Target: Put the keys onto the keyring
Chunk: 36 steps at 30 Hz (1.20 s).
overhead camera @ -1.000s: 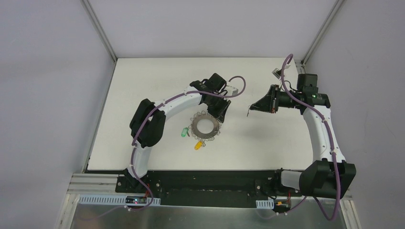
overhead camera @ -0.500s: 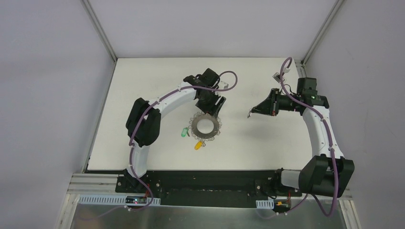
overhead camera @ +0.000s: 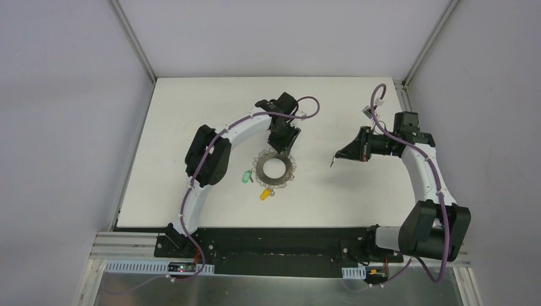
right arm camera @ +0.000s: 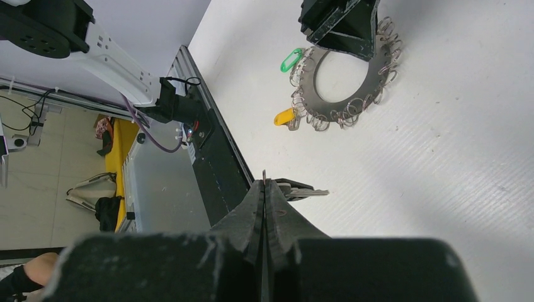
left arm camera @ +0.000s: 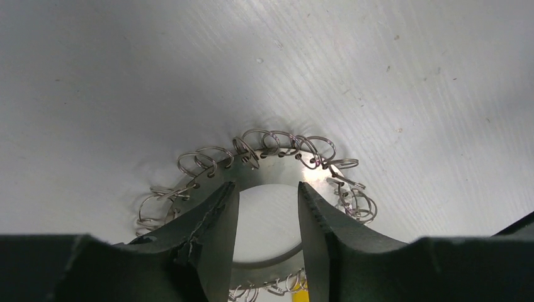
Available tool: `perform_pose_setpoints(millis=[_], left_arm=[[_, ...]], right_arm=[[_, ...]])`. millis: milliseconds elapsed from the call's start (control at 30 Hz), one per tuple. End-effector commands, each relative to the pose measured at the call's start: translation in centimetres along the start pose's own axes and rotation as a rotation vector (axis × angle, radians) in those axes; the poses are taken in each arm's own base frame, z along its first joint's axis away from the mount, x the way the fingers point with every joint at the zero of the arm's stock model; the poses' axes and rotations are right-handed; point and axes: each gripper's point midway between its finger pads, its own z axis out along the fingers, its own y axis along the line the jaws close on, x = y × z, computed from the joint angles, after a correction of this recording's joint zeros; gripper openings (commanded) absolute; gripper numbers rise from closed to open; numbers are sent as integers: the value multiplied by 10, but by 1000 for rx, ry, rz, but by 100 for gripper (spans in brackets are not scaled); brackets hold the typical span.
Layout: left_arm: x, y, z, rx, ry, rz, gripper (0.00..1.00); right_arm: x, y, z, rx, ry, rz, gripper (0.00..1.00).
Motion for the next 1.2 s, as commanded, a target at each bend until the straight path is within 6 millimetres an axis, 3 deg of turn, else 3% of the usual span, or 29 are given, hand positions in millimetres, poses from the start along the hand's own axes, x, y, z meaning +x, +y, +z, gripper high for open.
perform_pose_setpoints(millis=[0, 667, 1000, 1167], left_arm=[[-8, -9, -2, 24, -10, -25, 39], [-15, -5, 15, 22, -11, -24, 27], [-13, -5, 13, 24, -9, -32, 8], [-20, -5, -5, 25, -49, -2, 0]], right_arm=[[-2, 1, -1, -37, -21, -33, 0], [1, -3, -2, -44, -25, -4, 0], [2, -3, -2, -45, -25, 2, 0], [2, -4, -2, -40, -23, 1, 0]])
